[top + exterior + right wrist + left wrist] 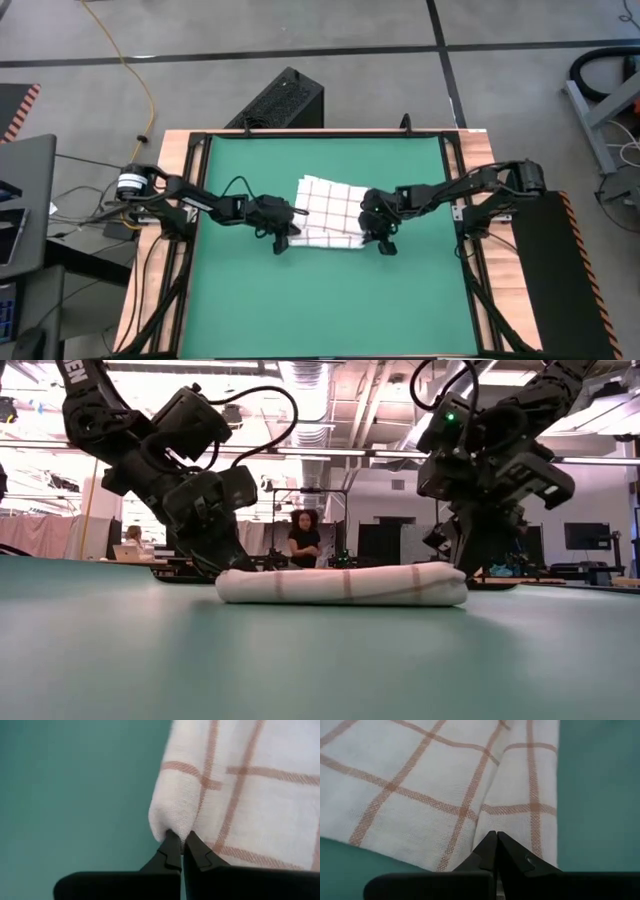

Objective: Roll towel into tight, uniform cylinder
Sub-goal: Roll the white towel

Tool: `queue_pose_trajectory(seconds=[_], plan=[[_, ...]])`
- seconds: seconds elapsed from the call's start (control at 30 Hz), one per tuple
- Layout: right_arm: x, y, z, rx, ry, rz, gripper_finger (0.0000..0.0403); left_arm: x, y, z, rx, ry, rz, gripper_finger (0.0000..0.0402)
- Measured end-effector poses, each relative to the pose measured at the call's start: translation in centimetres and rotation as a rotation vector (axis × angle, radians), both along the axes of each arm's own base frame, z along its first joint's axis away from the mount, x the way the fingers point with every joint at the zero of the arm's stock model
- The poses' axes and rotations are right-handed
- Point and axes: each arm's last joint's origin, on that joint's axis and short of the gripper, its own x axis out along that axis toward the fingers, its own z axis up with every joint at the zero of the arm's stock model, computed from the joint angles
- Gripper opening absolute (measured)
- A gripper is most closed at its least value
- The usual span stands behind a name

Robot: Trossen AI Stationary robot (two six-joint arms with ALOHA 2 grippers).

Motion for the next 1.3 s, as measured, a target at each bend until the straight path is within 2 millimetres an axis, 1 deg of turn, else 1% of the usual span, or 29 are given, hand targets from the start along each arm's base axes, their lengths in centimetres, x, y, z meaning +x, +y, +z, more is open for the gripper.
queue_pose_trajectory(seconds=[0.2, 0.3, 0.43, 0.57, 0.73, 0.83, 1.13, 1.3], plan=[[0.0, -0.2, 0.1, 0.094, 0.033, -0.078, 0.0009, 0.1, -1.8, 0.0, -0.023, 0.0, 0.027, 0.0], [0.0, -0.5, 0.3, 0.189, 0.059, -0.121, 0.0009, 0.1, -2.5, -0.2, -0.088, 0.01, 0.049, 0.0], [-0.1, -0.9, 0.3, 0.264, 0.09, -0.181, 0.0009, 0.2, -3.1, -0.4, -0.173, 0.016, 0.092, 0.0], [-0.2, -1.4, 0.3, 0.308, 0.129, -0.257, 0.0009, 0.2, -3.3, -0.8, -0.254, 0.03, 0.137, 0.0], [-0.4, -2.4, 0.3, 0.367, 0.165, -0.357, 0.0009, 0.3, -3.4, -0.7, -0.358, 0.042, 0.17, 0.0], [-0.5, -2.9, 0.3, 0.396, 0.18, -0.402, 0.001, 0.3, -3.6, -0.6, -0.424, 0.047, 0.151, 0.0], [-0.9, -4.7, 0.3, 0.502, 0.238, -0.607, 0.0011, 0.4, -3.7, -0.5, -0.487, 0.053, 0.135, 0.0], [-0.9, -5.0, 0.3, 0.565, 0.282, -0.73, 0.0012, 0.3, -3.8, -0.4, -0.525, 0.067, 0.1, 0.0]])
